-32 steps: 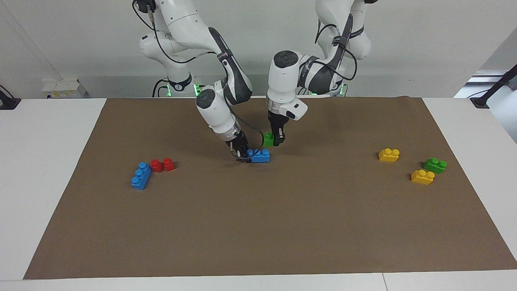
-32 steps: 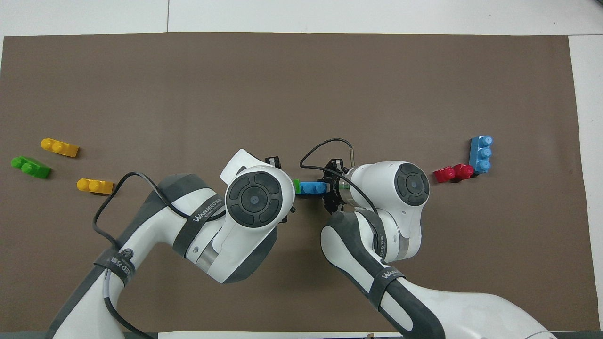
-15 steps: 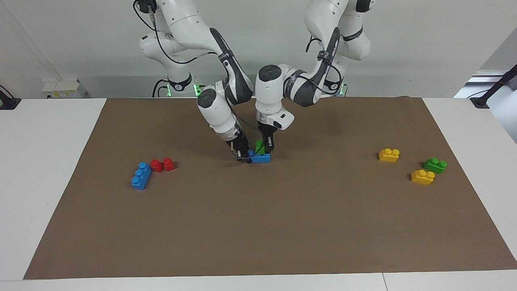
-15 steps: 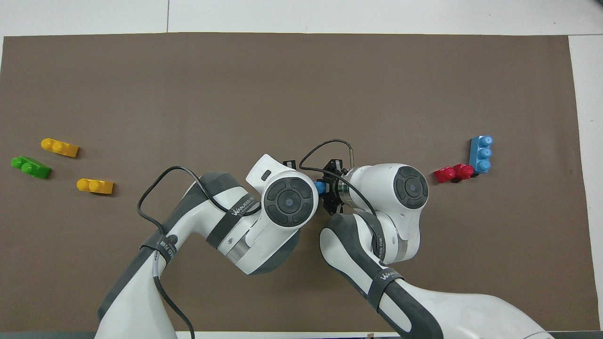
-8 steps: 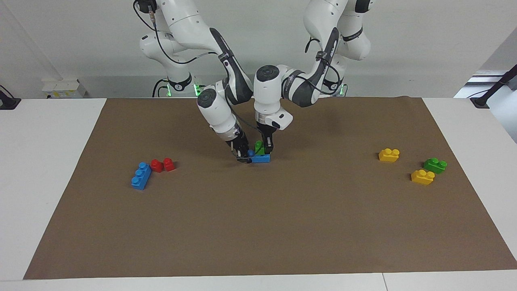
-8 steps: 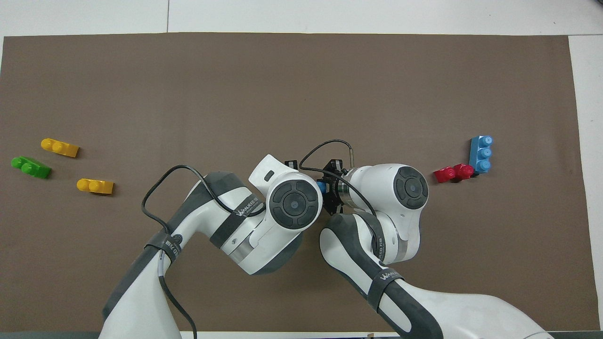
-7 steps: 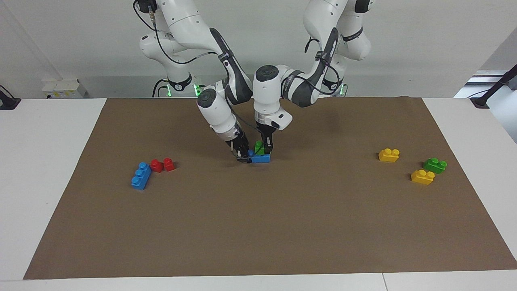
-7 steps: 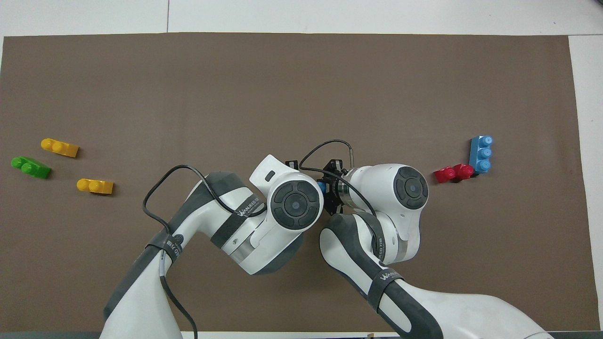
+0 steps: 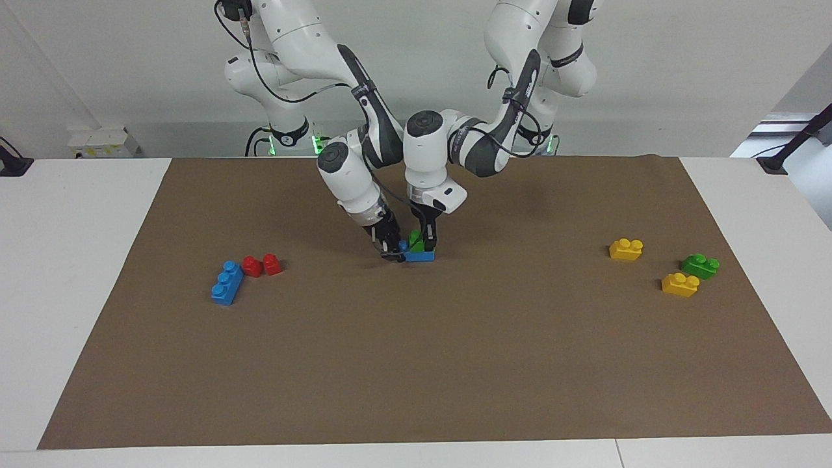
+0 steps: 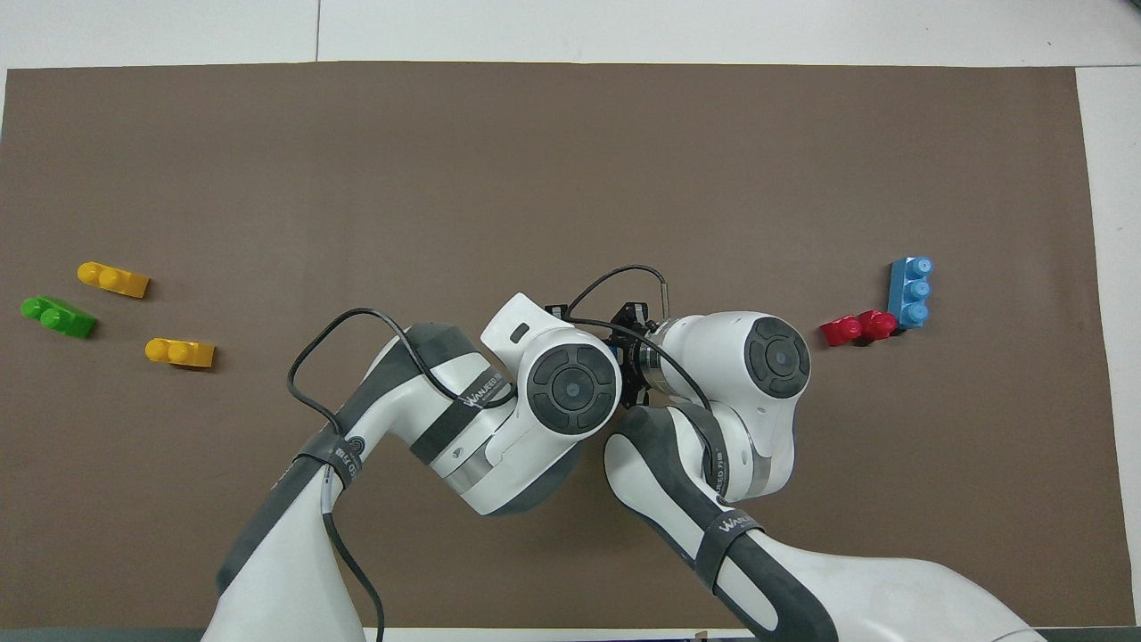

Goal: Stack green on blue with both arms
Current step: 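Press the green brick onto the blue brick end between both grippers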

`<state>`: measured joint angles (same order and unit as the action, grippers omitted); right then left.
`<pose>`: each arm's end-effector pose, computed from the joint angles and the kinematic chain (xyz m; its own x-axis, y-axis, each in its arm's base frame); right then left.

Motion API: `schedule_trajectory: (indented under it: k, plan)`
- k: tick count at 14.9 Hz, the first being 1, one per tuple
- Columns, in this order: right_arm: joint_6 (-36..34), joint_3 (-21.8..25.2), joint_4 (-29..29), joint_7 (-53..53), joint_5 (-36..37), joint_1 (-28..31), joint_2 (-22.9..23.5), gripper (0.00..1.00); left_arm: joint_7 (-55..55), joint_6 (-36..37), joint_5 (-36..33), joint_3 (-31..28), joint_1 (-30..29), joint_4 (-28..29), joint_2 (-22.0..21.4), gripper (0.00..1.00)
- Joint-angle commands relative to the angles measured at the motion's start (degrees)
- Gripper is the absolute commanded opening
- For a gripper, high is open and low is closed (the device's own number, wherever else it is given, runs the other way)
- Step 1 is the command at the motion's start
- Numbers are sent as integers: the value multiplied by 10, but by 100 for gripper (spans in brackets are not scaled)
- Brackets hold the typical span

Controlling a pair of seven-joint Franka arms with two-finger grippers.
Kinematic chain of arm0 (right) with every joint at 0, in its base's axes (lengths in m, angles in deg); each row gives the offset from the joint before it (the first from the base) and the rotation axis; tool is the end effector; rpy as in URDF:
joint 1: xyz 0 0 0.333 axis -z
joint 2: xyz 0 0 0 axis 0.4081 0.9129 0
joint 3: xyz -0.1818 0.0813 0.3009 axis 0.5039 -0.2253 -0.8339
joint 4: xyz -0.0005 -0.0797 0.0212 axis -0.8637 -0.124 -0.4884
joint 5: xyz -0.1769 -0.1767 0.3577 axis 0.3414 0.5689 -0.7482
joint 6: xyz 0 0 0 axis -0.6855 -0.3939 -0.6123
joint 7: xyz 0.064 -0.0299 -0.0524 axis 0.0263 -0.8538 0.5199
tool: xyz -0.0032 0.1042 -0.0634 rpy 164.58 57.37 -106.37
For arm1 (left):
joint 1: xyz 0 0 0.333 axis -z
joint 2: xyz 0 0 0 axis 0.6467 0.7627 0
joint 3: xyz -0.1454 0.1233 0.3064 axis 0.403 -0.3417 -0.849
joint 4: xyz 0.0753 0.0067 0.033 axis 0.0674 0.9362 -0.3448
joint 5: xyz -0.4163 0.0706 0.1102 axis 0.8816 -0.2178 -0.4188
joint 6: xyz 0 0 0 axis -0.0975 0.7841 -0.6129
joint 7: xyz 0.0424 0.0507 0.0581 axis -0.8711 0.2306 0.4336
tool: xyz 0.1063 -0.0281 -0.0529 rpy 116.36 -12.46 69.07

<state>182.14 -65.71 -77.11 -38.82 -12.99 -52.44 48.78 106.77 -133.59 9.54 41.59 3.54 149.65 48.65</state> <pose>0.5322 0.3166 0.2774 0.0071 -0.9305 -0.3662 -0.9968 0.0226 -0.0766 0.4792 -0.4653 0.3399 0.0220 0.9989 0.0409 0.9885 -0.0279 0.1489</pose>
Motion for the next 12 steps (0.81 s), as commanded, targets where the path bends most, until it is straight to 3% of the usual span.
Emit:
schedule_trajectory:
  k: [1, 6, 7, 8, 9, 10, 12]
  plan:
    - [24, 0, -22, 10, -16, 1, 4, 0, -1, -7, -15, -8, 11, 2, 7, 100]
    - [20, 0, -20, 7, -16, 4, 5, 0, -11, 4, -14, -8, 5, 14, -28, 100]
    - [17, 0, -19, 7, -16, 7, 5, 15, -18, 12, -14, -8, 4, 18, -40, 100]
    - [17, 0, -17, 6, -16, 7, 5, 47, -22, 22, -14, -8, 3, 21, -52, 100]
    - [16, 0, -15, 4, -16, 7, 5, 63, -30, 35, -14, -8, -8, 21, -60, 100]
    - [15, 0, -11, 2, -16, 6, 5, 75, -46, 44, -14, -8, -13, 20, -68, 100]
    - [14, 0, -8, 1, -16, 7, 5, 79, -69, 63, -14, -8, -16, 18, -80, 100]
